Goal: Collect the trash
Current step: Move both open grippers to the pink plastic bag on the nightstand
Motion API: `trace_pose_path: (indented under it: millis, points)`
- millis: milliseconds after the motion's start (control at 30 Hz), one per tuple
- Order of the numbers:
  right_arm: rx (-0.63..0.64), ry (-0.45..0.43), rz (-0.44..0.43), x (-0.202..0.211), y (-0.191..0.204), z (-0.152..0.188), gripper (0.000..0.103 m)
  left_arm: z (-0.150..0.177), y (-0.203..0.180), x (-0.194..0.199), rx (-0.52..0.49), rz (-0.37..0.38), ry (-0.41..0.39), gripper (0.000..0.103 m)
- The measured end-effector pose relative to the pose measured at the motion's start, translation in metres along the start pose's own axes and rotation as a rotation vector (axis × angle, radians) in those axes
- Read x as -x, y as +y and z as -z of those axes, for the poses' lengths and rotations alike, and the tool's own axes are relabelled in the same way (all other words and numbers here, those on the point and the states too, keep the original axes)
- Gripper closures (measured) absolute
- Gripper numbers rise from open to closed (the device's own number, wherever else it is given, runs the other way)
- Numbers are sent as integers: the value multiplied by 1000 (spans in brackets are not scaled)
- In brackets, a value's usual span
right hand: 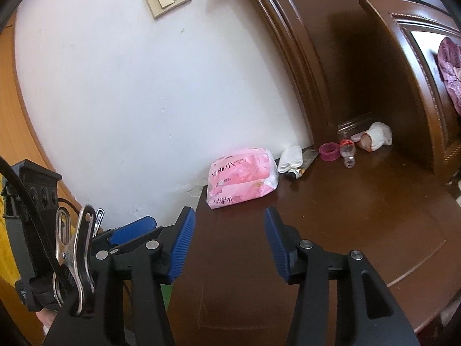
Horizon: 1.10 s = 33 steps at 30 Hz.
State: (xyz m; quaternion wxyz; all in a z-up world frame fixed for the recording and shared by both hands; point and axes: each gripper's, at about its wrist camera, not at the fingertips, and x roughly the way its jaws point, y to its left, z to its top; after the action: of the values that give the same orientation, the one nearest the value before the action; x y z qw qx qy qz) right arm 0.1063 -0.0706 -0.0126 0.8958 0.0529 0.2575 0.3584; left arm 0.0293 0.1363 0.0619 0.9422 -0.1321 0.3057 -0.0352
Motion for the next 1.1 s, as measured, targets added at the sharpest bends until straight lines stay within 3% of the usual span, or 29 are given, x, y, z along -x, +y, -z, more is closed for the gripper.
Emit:
trace_pose_path:
  millis: [300,467,533,633,800,967,1100]
  points:
    - [-100,62,-30,-45,-17,-4,51,-23,39,-35,133,0,-7,33]
    - [-91,102,9,-66,-21,-4,51,-29,55,-60,98,-119,-13,33]
    - [-87,122,58,-75,-22,-5,51,-31,62,-66,109,-110,-11,33]
    - [-131,142,47,-90,-30,-6,51,-34,70,-76,121,-95,15,33]
    - [-154,159,50,-121,-34,-13,51,-45,90,-96,142,-169,1,33]
    - [-159,120,143,-145,-36,-25,51,-48,112,-122,196,-176,73,33]
    - [-206,153,134,-165,-45,-22,51,-45,112,-136,157,-190,97,33]
